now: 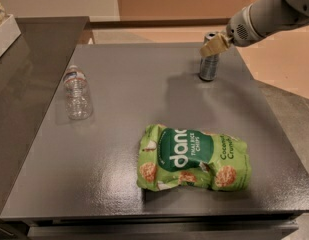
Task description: Move redbull can near water bottle
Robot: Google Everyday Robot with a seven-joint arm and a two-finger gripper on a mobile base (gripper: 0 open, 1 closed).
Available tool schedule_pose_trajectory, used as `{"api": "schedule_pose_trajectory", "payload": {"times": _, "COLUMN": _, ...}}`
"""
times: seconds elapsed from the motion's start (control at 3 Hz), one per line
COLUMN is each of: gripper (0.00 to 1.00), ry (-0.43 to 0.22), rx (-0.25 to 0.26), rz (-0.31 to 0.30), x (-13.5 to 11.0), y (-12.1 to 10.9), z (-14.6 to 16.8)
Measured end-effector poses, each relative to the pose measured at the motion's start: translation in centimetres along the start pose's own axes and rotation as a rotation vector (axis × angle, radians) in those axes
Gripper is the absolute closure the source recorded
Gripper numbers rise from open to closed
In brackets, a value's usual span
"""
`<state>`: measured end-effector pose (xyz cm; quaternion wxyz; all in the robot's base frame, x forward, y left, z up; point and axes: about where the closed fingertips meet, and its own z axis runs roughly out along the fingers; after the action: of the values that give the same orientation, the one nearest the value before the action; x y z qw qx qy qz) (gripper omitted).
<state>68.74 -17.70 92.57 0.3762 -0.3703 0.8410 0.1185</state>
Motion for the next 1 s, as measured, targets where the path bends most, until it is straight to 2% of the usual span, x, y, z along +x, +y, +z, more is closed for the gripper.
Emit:
{"api": "schedule_pose_trajectory", "payload": {"times": 0.33, "gripper": 0.93, "ry": -0.026, "rx": -0.055, "rz": -0.045, "x": -1.6, "y": 2.4, "z": -1.0}}
{"api": "schedule_pose_trajectory", "payload": {"times": 0.67, "gripper": 1.0, "ry": -0.056, "rx": -0.135, "rz": -0.116, "x": -3.6, "y": 6.2, "z": -2.2}}
{"api": "schedule_pose_trajectory", "payload": {"times": 1.0, "gripper": 1.0, "ry": -0.076, "rx": -0.23, "rz": -0.193, "x": -5.6, "y": 10.7, "z": -2.4}}
